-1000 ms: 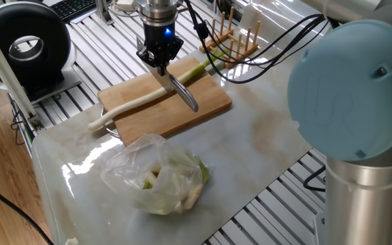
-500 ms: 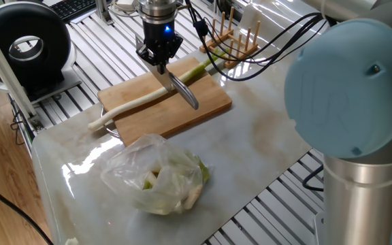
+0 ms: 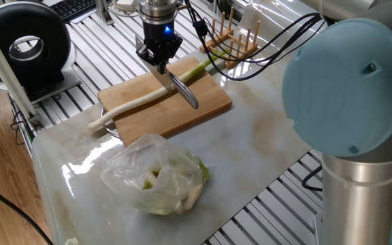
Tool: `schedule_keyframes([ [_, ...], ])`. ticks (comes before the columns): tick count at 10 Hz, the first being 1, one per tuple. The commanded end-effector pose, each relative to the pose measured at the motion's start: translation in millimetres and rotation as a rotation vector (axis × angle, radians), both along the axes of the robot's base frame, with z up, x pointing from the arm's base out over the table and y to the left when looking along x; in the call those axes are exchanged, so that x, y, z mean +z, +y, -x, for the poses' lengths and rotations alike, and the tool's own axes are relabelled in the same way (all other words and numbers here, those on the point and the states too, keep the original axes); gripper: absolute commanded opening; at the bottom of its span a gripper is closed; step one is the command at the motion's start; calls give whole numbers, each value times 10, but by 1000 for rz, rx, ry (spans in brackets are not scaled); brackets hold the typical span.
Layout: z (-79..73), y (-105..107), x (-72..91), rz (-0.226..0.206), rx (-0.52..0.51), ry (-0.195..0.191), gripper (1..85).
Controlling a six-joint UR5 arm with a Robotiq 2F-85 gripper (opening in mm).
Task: Chop the scallions
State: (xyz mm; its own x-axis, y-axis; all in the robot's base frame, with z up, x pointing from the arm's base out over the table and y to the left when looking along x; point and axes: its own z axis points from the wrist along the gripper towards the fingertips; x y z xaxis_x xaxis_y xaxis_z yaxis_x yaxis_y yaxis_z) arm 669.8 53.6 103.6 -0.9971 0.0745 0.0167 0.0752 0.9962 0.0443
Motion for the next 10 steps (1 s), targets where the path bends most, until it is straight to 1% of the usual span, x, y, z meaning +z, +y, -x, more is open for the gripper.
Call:
schedule_keyframes([
  [1, -60, 17, -10, -17, -6, -6, 13],
  [4, -11, 7, -38, -6, -8, 4, 13],
  [6, -23, -7, -39, -1, -10, 1, 13],
  [10, -14, -21, -55, 3, -10, 8, 13],
])
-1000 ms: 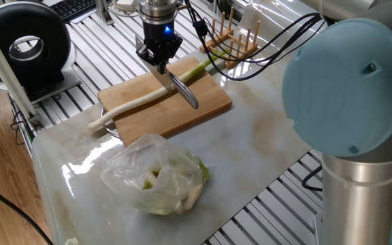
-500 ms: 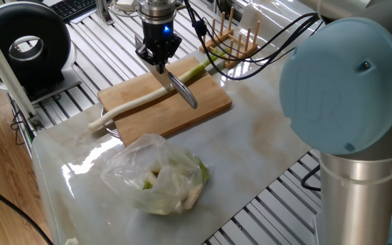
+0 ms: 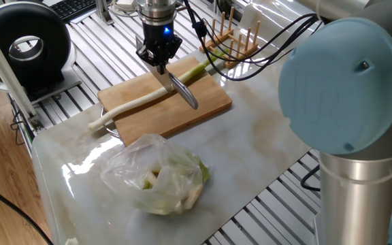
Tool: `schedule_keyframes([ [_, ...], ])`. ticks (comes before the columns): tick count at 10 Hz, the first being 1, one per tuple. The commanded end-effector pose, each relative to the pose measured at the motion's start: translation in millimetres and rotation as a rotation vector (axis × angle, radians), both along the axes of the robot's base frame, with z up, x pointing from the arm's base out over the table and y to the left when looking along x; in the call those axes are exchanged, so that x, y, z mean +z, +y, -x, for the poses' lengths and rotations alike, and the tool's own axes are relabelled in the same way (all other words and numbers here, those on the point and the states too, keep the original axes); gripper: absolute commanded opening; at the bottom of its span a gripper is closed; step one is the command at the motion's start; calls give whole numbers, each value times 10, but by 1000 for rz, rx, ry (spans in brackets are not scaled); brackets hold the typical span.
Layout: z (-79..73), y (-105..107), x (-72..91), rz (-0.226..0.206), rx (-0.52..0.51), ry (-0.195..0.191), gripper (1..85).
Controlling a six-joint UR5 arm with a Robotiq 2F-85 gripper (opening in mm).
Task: Chop the scallions
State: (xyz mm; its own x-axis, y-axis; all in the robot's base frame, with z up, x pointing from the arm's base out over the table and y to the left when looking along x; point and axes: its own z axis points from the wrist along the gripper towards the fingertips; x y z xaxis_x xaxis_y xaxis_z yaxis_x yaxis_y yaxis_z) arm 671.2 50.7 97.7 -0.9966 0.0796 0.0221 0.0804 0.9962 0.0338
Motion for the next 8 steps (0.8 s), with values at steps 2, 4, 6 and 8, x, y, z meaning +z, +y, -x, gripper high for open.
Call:
schedule_keyframes([
  [2, -13, -1, -23, -4, -5, 0, 13],
  [4, 1, 18, -52, -5, -6, -3, 13],
  [6, 10, 22, -53, -4, -5, -4, 13],
  [8, -1, 44, -43, -12, -4, -9, 13],
])
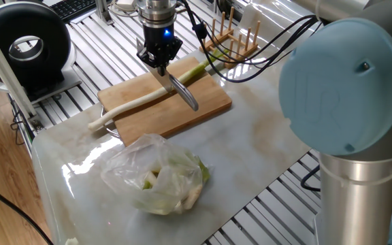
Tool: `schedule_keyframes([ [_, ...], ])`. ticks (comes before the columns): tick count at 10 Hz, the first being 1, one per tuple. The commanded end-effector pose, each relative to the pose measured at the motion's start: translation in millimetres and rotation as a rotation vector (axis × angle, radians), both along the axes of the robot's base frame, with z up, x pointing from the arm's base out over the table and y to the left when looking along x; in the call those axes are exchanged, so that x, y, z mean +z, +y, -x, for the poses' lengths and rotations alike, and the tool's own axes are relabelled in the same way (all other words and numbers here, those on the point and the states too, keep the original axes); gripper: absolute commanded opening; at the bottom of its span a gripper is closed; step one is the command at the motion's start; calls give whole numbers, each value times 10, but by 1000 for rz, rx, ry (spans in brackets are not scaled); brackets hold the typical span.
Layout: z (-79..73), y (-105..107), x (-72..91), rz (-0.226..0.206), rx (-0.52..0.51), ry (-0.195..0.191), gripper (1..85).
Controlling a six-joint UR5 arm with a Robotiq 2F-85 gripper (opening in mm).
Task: Chop the scallions
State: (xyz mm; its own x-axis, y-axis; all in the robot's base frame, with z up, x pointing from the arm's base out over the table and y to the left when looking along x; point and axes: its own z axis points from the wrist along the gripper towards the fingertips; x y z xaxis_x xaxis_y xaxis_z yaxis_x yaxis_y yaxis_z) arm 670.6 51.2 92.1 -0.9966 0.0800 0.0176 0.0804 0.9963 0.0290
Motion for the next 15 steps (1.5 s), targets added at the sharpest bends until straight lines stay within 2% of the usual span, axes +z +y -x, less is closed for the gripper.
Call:
schedule_keyframes([
  [1, -18, 71, 27, -27, -4, -11, 13],
  [5, -13, 175, 125, -66, 0, -23, 13],
  [13, 16, 171, 78, -58, 4, -19, 13],
  [14, 18, 173, 102, -58, 2, -22, 13],
  [15, 35, 128, 196, -43, 6, -27, 13],
])
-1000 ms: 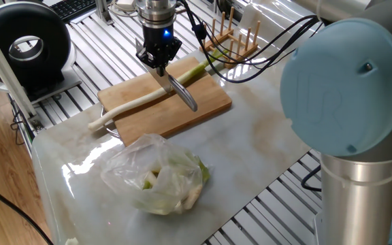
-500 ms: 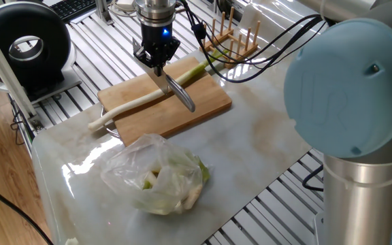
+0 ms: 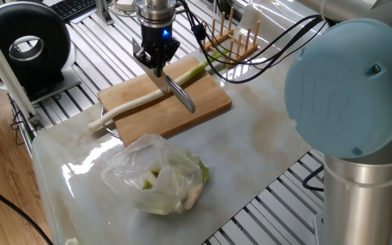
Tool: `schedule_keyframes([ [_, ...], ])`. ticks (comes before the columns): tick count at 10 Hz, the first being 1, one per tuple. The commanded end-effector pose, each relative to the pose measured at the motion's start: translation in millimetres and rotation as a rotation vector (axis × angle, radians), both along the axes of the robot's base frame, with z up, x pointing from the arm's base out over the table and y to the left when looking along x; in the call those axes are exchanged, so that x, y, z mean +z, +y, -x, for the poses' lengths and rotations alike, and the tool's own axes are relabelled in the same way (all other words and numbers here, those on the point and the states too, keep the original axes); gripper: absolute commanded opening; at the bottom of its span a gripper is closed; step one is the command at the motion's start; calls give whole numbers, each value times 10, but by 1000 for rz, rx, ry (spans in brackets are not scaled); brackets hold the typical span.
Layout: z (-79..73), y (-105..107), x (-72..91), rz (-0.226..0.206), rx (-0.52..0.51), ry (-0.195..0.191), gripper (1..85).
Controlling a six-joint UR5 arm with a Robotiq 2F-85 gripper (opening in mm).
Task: Chop the scallions
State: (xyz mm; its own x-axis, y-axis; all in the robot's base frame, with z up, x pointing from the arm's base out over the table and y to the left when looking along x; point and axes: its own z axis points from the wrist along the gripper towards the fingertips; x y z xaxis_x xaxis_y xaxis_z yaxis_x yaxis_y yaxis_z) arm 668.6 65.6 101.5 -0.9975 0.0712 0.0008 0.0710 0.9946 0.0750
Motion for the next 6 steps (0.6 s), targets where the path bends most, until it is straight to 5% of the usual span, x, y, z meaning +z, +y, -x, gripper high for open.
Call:
schedule_keyframes([
  [1, 49, -88, 222, 23, 10, -7, 13],
  [6, 215, -120, 562, 25, 27, -29, 13],
])
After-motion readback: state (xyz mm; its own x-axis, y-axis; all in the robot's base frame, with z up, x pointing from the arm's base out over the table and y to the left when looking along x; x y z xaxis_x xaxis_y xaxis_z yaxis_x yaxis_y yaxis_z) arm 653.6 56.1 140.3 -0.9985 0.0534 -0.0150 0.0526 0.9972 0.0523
